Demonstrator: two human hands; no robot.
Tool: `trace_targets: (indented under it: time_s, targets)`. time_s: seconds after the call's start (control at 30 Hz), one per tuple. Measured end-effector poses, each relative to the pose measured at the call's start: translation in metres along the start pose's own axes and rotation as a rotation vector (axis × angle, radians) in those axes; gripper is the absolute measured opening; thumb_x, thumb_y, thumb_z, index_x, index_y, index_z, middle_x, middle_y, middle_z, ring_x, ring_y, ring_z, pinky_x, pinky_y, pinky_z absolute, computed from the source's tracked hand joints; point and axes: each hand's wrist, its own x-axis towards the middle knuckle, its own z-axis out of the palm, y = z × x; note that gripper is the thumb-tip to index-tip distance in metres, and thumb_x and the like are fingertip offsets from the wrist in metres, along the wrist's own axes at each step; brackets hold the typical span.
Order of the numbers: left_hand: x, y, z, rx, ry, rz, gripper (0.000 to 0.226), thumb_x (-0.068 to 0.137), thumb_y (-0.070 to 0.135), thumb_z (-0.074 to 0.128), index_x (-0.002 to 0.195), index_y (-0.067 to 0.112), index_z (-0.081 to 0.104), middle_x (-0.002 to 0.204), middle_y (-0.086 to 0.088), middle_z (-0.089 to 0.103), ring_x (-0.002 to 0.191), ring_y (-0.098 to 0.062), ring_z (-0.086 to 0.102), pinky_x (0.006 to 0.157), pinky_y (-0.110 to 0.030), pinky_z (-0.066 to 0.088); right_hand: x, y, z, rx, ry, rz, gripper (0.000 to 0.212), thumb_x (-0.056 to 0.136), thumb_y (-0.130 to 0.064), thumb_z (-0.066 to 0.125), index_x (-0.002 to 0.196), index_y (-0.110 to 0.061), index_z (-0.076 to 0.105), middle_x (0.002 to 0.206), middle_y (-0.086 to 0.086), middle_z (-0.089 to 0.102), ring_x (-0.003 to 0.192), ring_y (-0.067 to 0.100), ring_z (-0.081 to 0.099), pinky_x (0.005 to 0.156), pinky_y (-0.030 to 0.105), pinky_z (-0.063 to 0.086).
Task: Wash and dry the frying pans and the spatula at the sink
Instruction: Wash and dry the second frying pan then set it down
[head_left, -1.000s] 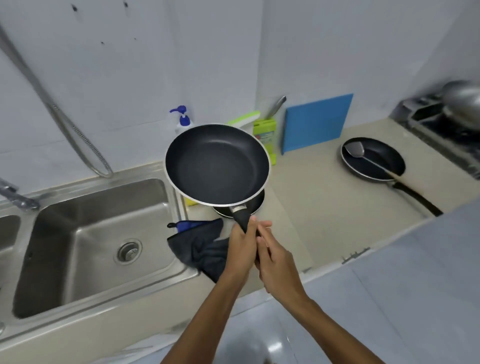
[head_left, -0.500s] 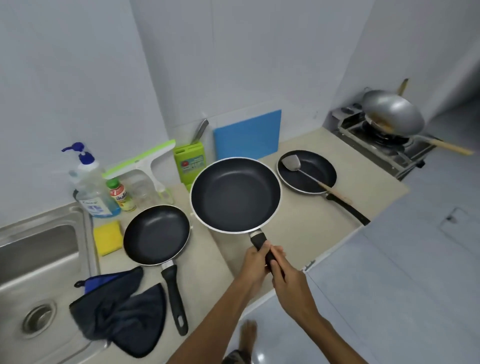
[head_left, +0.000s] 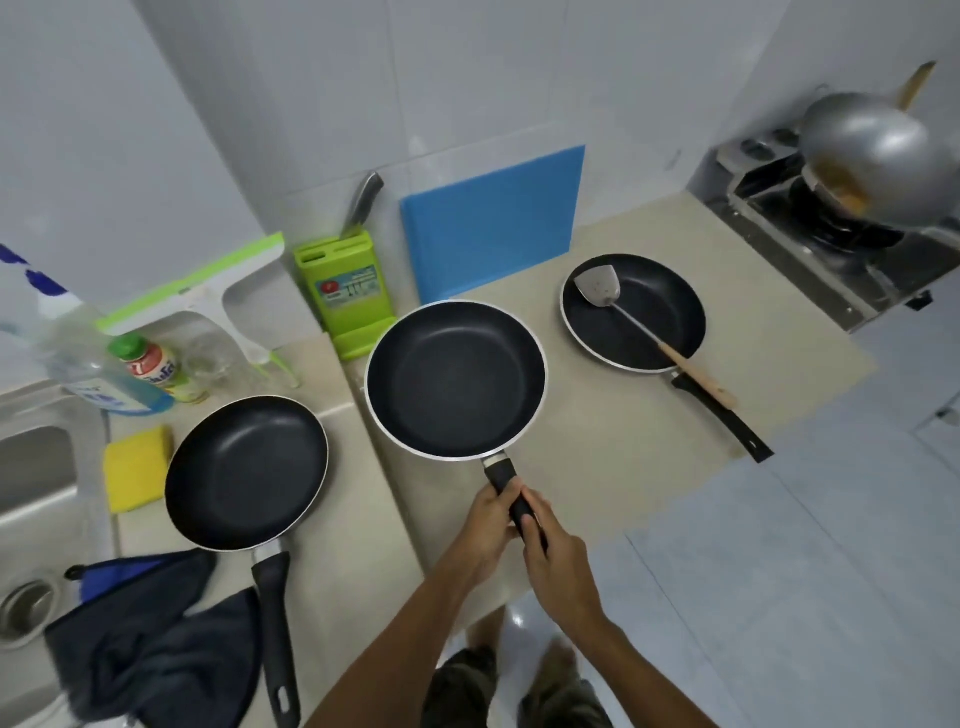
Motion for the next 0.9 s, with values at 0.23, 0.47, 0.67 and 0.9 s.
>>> trace_targets:
  time_s: [0.23,0.47,0.67,0.9]
  targets:
    - [0.016,-0.02,0.003,-0.016,0.013,-0.016,0.028,0.109,0.025,0.044,0.106,0.004,0.062,0.107,-0.019,0.071,0.107,-0.033,0.069,0.091,-0.044,0.056,0.003,0.024,0.002,-0.003,-0.029,0.009,0.045,0.104,-0.041,0.04,0.149,-0.045,0.039,0.123,-0.017,0.068,0.096,-0.005,0.068,0.087,0.018,0.057]
    - [0.022,-0.03,0.006,0.0,0.035,-0.01,0.032,0.11,0.027,0.041,0.111,0.003,0.061,0.111,-0.02,0.072,0.106,-0.029,0.07,0.084,-0.035,0.058,0.008,0.032,-0.004,0.021,-0.051,-0.026,0.045,0.107,-0.033,0.042,0.151,-0.037,0.041,0.134,-0.017,0.063,0.112,0.005,0.068,0.098,0.023,0.055]
    - [0.025,-0.039,0.005,0.008,0.068,-0.031,0.043,0.109,0.03,0.043,0.124,-0.008,0.056,0.118,-0.023,0.07,0.111,-0.032,0.069,0.085,-0.037,0.057,0.007,0.041,-0.002,0.025,-0.052,-0.022,0.044,0.107,-0.032,0.043,0.15,-0.04,0.04,0.131,-0.011,0.068,0.108,0.008,0.071,0.096,0.026,0.057]
    - [0.025,-0.04,0.01,-0.008,0.056,-0.043,0.04,0.109,0.029,0.042,0.125,-0.005,0.055,0.12,-0.022,0.069,0.112,-0.031,0.068,0.082,-0.033,0.059,0.008,0.049,-0.002,0.03,-0.048,-0.002,0.047,0.103,-0.04,0.04,0.15,-0.031,0.044,0.131,-0.008,0.068,0.109,0.01,0.07,0.096,0.027,0.057]
